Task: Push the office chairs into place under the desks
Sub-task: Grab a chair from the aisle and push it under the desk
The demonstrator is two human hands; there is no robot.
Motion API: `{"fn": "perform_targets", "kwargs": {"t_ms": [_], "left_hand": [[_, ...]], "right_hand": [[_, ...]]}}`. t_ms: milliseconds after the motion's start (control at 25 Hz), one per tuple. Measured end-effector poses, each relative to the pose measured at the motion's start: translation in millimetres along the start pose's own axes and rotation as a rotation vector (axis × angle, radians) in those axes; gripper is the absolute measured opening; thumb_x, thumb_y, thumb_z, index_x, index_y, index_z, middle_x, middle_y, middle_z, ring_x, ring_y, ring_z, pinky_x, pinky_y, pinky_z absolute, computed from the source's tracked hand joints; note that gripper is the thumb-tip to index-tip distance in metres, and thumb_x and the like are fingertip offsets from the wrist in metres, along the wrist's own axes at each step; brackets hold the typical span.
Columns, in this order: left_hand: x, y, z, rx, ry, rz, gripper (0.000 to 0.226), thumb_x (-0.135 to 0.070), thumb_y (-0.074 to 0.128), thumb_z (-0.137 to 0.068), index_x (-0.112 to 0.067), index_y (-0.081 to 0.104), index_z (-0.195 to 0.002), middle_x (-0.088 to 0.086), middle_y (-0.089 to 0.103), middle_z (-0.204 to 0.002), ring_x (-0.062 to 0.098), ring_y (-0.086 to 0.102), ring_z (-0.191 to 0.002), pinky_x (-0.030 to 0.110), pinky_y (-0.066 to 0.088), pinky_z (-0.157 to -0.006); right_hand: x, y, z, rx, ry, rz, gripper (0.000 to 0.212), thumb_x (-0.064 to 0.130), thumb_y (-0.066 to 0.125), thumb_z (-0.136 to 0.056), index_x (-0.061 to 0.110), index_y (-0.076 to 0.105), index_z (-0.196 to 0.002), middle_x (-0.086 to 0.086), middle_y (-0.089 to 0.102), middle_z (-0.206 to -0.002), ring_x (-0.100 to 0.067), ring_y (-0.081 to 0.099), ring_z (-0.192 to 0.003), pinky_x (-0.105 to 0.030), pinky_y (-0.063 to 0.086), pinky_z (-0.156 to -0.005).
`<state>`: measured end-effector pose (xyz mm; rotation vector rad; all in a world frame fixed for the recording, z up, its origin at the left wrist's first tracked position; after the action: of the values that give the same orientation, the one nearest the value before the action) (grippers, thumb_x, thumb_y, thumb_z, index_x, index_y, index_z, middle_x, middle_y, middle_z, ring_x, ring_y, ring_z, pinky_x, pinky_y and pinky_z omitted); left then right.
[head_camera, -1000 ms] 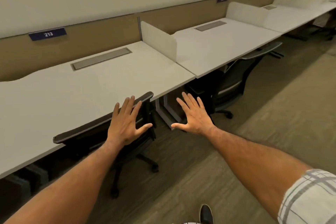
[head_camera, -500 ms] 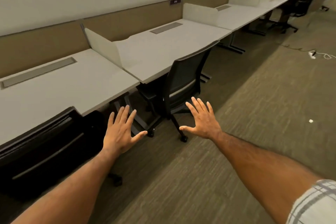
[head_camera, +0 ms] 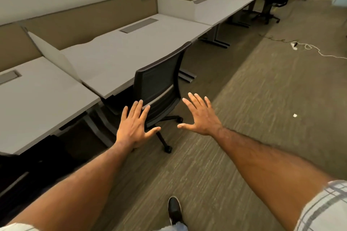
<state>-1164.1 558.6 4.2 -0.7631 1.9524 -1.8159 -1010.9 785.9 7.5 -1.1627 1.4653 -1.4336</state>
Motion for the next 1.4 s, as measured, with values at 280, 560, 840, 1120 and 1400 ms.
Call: {"fn": "perform_targets", "kwargs": {"t_ms": [280, 560, 840, 1120, 1400], "left_hand": [[-55, -10, -177, -0.064, 0.12, 0.005, 0.108, -0.091, 0.0, -0.082, -0.023, 0.01, -0.164, 0.01, -0.004, -0.172, 0.026, -0.008, -0.158, 0.055, -0.005, -0.127], [-46, -63, -312, -0.205, 0.029, -0.047, 0.102, -0.09, 0.006, -0.086, -0.022, 0.016, -0.163, 0.012, 0.001, -0.172, 0.029, -0.004, -0.158, 0.057, -0.001, -0.126], [-29, -32, -341, -0.104, -0.258, -0.157, 0.103, -0.088, 0.007, -0.085, -0.022, 0.016, -0.164, 0.011, 0.0, -0.172, 0.028, -0.003, -0.159, 0.054, 0.0, -0.126], [-29, -32, -330, 0.027, -0.549, -0.169, 0.101, -0.086, 0.008, -0.086, -0.022, 0.012, -0.164, 0.011, -0.003, -0.172, 0.028, -0.005, -0.158, 0.054, 0.004, -0.127], [17, 3, -355, 0.192, -0.606, 0.047, 0.106, -0.103, 0.011, -0.069, -0.03, 0.059, -0.129, -0.004, 0.068, -0.118, 0.015, 0.061, -0.099, 0.032, 0.045, -0.075]], "right_hand": [[-90, -48, -100, -0.032, -0.017, 0.115, 0.107, 0.087, 0.042, -0.087, 0.023, 0.012, -0.167, -0.008, 0.003, -0.175, -0.026, 0.0, -0.161, -0.054, 0.0, -0.129], [-169, -104, -220, -0.119, -0.142, 0.154, 0.11, 0.092, 0.027, -0.08, 0.025, 0.01, -0.166, -0.007, 0.002, -0.175, -0.027, 0.0, -0.161, -0.054, 0.0, -0.129], [-232, -99, -317, -0.085, -0.372, 0.146, 0.107, 0.089, 0.036, -0.086, 0.024, 0.008, -0.166, -0.008, 0.0, -0.175, -0.029, -0.001, -0.161, -0.056, 0.001, -0.129], [-240, -91, -395, -0.047, -0.584, 0.113, 0.106, 0.089, 0.034, -0.086, 0.027, 0.006, -0.166, -0.007, -0.003, -0.175, -0.027, -0.003, -0.161, -0.054, -0.003, -0.129], [-225, -34, -485, 0.078, -0.606, 0.028, 0.104, 0.091, 0.029, -0.086, 0.024, 0.021, -0.165, -0.007, 0.016, -0.173, -0.028, 0.014, -0.159, -0.055, 0.002, -0.128]]}}
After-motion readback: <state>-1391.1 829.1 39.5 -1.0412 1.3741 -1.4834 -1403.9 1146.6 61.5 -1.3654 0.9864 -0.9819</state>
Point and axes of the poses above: each hand's wrist, its own z-axis away from the middle knuckle, its own y-axis out of the palm, x = y × z, the point moved 3 cm from there along -z, towards the middle knuckle
